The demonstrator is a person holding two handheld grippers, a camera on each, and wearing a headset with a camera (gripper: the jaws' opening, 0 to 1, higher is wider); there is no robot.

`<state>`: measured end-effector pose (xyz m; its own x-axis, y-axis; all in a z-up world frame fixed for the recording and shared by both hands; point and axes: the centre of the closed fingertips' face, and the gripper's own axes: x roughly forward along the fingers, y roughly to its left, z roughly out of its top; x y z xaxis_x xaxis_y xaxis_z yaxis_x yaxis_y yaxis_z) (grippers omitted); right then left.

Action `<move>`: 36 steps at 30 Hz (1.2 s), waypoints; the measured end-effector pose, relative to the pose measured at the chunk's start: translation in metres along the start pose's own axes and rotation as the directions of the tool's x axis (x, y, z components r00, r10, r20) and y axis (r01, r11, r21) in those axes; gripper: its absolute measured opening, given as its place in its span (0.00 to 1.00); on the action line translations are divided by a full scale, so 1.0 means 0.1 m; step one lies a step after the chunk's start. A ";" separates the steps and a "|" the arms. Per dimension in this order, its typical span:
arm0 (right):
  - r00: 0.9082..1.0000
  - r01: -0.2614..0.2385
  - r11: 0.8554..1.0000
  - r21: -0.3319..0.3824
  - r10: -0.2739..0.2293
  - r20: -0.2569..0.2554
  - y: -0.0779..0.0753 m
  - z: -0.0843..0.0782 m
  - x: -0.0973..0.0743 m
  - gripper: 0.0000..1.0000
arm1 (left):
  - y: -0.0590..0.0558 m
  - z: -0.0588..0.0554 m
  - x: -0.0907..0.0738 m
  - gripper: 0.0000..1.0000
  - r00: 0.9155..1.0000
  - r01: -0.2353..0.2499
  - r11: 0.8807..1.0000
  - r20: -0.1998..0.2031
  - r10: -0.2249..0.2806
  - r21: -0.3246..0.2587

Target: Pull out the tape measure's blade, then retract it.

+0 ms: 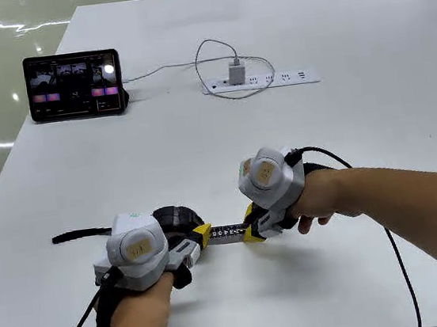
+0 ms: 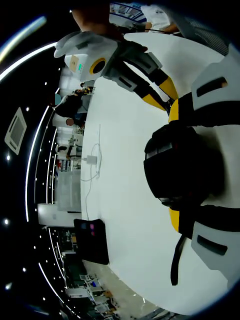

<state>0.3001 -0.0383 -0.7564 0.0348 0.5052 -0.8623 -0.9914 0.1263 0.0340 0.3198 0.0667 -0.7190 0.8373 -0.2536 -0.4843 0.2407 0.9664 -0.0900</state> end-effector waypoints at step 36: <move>0.999 -0.009 1.000 -0.018 0.009 0.038 0.02 0.16 0.07 0.11 | 0.01 0.00 0.01 0.59 1.000 0.002 1.000 0.001 -0.002 -0.012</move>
<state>0.3001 -0.0205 -0.7544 0.0304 0.5384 -0.8421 -0.9937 0.1069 0.0325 0.3209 0.0671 -0.7200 0.8376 -0.2553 -0.4830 0.2362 0.9664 -0.1013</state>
